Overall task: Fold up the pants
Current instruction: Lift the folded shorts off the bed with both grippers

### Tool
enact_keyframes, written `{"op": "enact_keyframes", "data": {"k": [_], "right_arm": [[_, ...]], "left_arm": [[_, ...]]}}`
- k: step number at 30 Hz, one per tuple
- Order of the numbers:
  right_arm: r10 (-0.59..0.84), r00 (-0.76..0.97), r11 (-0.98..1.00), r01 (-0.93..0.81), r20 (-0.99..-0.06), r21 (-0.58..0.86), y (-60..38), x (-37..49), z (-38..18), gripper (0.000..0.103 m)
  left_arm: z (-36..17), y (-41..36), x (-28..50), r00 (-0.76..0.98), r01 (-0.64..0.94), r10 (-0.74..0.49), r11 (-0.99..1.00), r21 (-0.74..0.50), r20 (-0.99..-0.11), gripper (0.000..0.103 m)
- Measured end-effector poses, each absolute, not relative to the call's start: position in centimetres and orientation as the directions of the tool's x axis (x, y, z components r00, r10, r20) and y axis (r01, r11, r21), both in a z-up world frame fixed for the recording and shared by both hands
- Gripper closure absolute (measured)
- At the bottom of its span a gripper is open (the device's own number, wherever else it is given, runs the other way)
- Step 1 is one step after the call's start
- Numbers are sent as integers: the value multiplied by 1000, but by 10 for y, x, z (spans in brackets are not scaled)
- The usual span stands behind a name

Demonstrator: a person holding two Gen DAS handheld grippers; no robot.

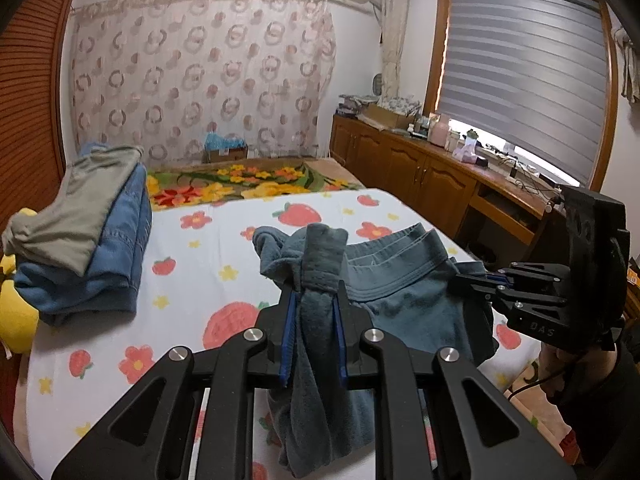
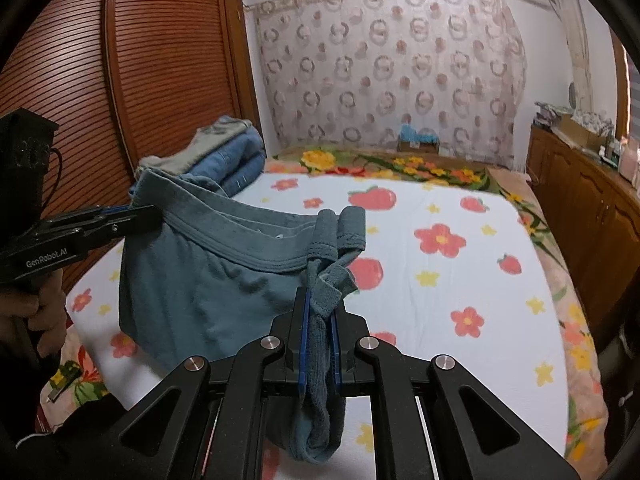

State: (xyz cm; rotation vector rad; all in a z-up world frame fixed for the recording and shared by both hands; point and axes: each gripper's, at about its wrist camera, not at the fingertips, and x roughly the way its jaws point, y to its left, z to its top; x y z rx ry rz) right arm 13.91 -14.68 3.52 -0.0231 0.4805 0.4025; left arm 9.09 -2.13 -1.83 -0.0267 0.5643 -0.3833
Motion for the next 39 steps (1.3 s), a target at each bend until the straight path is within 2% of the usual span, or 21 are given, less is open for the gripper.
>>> {"op": "enact_keyframes", "data": {"k": [18,28,39], "right_arm": [[392,857,908,-419,-334,-10,-144,104,78,95],[410,859,893,-446,-306,-56,-132,100,89,95],[443,840,870,-487,-314,-77,-123,131,89,95]], "left_arm": [[41,-6,65,852,343,-346,936,-80,-394,85],[53,11,59,876,314,-317,947,-67,-364,86],[46,36,77,879,268,-281,959,-88,-384,86]]}}
